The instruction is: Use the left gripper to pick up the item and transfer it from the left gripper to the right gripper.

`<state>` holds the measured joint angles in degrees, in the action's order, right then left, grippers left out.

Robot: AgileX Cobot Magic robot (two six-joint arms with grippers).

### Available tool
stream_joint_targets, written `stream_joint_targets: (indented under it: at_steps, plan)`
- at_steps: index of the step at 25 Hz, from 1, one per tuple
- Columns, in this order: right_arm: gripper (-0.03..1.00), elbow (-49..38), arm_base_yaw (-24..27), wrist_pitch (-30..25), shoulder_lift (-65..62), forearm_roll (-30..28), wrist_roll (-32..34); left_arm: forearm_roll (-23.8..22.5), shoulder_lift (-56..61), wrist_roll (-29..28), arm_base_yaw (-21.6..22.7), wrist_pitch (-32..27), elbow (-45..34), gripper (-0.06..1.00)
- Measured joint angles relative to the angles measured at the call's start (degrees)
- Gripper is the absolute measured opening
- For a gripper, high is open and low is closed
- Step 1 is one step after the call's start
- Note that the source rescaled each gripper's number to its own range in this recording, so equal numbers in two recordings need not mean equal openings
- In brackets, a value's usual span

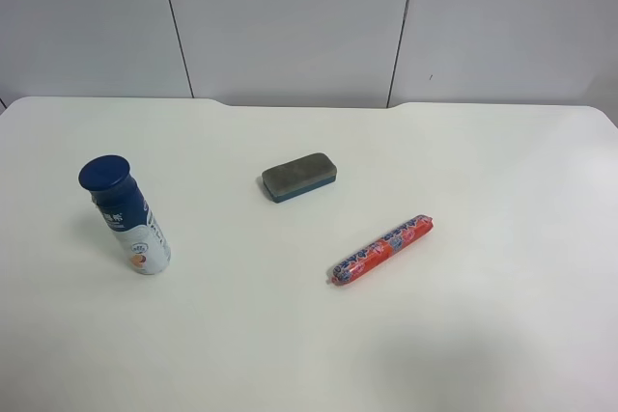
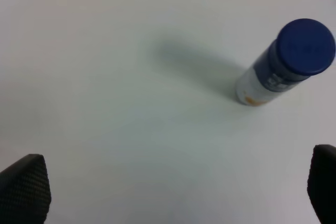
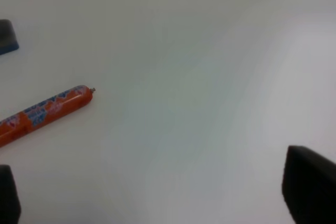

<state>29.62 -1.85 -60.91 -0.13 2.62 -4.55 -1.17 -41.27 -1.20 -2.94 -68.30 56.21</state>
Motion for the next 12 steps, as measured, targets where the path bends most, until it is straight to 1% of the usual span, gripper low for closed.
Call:
stream_joint_targets:
  at_steps: [8,12]
  plan:
    - [1.0,0.0,0.0,0.0,0.0,0.0,0.0,-2.59,-15.54,-7.17,-10.47,-1.28,8.0,1.0]
    - [1.0,0.0,0.0,0.0,0.0,0.0,0.0,-2.89,-20.0,-10.33,-13.85,-1.22,10.04,1.0]
